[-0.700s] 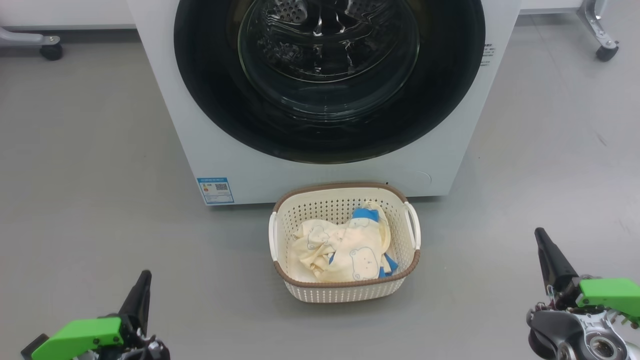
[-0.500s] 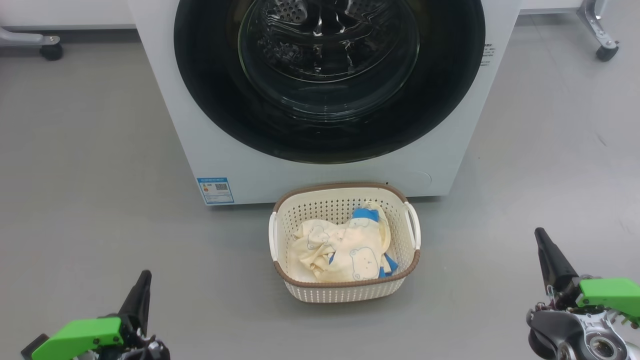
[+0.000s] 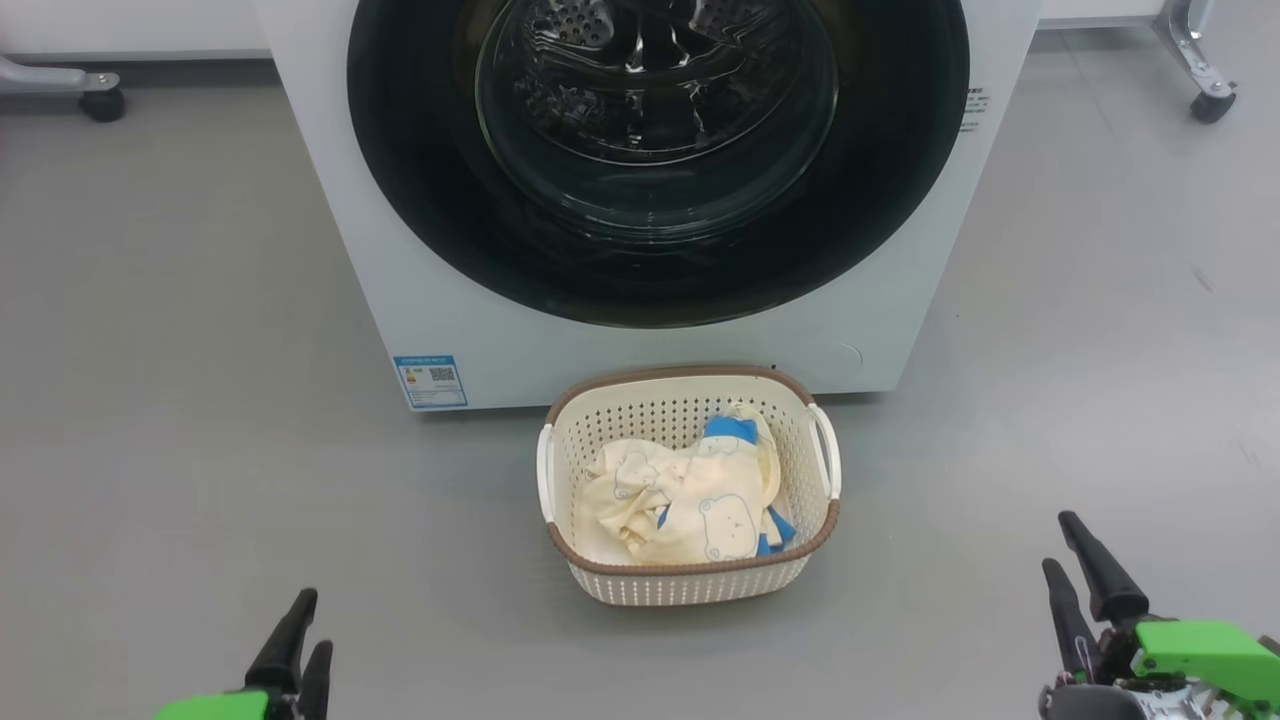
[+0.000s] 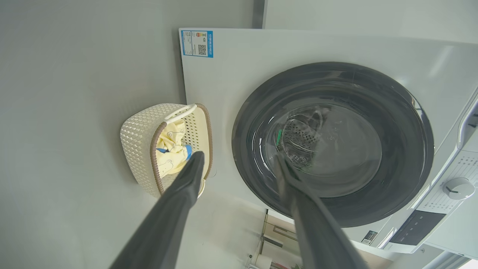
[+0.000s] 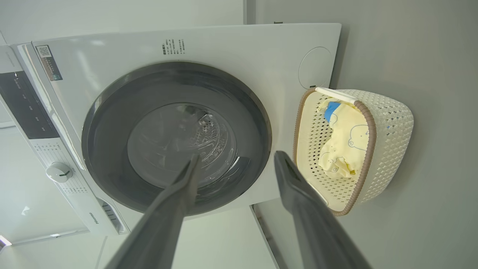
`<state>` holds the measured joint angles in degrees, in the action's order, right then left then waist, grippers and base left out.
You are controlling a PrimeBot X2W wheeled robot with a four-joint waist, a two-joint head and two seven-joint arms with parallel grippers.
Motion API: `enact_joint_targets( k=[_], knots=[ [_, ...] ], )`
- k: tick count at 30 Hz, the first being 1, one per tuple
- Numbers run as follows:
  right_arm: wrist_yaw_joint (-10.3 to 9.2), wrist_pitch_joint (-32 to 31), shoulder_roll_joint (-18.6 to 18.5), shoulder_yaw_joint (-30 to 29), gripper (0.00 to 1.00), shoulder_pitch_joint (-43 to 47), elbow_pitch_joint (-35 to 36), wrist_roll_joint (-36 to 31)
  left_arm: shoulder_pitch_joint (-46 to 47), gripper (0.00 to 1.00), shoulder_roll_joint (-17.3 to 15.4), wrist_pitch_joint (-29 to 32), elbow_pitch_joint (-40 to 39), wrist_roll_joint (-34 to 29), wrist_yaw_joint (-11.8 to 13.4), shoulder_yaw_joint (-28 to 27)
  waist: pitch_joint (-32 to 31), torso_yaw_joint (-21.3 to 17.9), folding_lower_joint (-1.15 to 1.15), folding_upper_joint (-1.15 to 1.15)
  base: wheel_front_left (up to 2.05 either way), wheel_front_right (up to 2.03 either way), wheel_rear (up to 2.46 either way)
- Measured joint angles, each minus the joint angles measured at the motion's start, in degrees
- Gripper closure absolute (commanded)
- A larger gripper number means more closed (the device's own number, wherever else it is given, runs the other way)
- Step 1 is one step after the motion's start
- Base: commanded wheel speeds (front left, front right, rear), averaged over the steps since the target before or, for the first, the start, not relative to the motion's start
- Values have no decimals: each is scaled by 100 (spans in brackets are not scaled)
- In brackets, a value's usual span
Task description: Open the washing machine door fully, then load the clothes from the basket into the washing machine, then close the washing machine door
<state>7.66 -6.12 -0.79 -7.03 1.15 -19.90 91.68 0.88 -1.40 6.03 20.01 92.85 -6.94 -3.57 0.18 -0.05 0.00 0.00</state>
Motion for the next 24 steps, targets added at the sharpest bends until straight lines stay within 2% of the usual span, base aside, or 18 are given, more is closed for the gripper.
enact_joint_targets(
  k=[17, 24],
  knots=[
    [0, 169, -7, 0, 0, -38, 143, -175, 115, 0, -5, -210, -121, -69, 0, 196, -2, -25, 0, 0, 0, 0, 0],
    [0, 321, -74, 2, 0, -42, 181, -481, 151, 0, -19, -380, -176, -266, 0, 286, -12, -24, 0, 0, 0, 0, 0]
  ],
)
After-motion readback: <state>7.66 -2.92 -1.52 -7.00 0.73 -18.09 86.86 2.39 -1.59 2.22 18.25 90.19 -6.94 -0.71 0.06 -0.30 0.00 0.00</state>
